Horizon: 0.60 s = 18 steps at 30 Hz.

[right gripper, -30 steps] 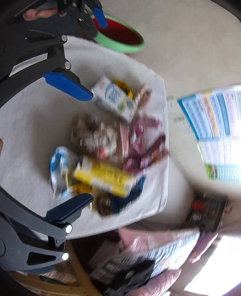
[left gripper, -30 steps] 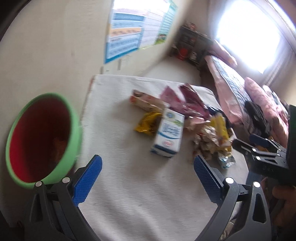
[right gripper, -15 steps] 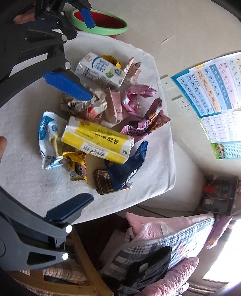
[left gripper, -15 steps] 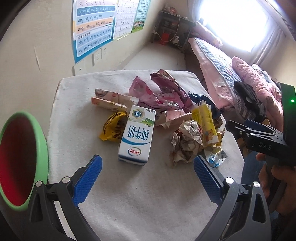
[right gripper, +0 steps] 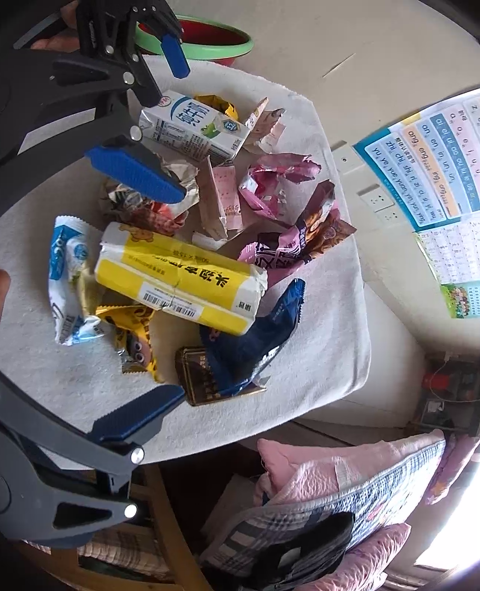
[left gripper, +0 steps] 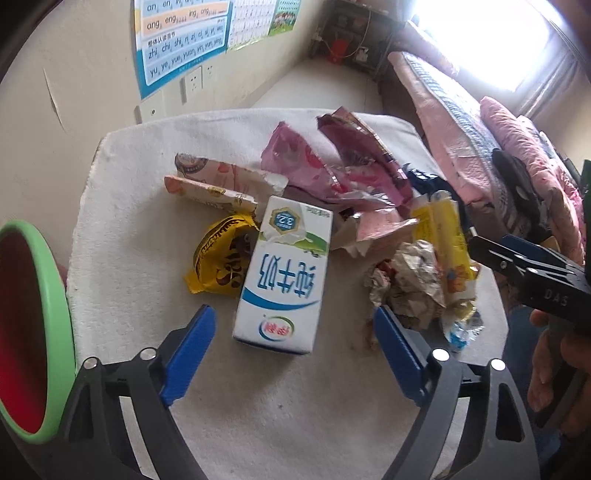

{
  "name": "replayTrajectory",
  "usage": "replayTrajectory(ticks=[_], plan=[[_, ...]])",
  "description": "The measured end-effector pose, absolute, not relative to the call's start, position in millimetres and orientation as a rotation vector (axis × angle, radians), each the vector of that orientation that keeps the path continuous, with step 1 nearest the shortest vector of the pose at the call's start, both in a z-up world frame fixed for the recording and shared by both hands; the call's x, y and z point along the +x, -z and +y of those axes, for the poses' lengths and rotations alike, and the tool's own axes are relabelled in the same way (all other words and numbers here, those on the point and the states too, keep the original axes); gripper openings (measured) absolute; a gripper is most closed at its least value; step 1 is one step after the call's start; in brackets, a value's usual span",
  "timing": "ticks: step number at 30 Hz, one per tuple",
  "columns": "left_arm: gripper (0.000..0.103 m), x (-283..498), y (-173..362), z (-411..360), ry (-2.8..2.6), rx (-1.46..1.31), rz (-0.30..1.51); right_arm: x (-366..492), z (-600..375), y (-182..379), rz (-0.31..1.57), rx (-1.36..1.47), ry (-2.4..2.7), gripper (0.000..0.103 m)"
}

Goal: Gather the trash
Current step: 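Grasp the white milk carton with the left tool while the right tool grasps the yellow box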

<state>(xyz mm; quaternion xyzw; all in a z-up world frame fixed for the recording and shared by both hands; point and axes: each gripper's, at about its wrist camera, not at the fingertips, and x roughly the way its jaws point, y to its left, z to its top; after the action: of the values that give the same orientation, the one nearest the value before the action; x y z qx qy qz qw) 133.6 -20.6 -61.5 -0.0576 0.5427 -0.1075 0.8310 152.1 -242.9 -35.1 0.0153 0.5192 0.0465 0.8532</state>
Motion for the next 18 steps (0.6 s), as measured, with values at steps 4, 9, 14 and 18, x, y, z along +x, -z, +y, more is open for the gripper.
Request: replayTrajectory(ticks=[4, 9, 14, 18], plan=[[0.060, 141.4, 72.5, -27.7, 0.228, -0.061, 1.190, 161.7, -244.5, 44.9, 1.124, 0.041, -0.092, 0.090], [0.053, 148.8, 81.5, -32.2, 0.208, -0.012, 1.223, 176.3, -245.7, 62.1, 1.188, 0.073, -0.098, 0.072], [0.053, 155.1, 86.4, -36.4, 0.203, 0.022, 1.250, 181.5, -242.9, 77.3, 1.236, 0.106, -0.125, 0.053], [0.051, 154.9, 85.5, -34.1, 0.210, -0.011, 1.238, 177.6, -244.9, 71.4, 1.205, 0.125, -0.127, 0.046]])
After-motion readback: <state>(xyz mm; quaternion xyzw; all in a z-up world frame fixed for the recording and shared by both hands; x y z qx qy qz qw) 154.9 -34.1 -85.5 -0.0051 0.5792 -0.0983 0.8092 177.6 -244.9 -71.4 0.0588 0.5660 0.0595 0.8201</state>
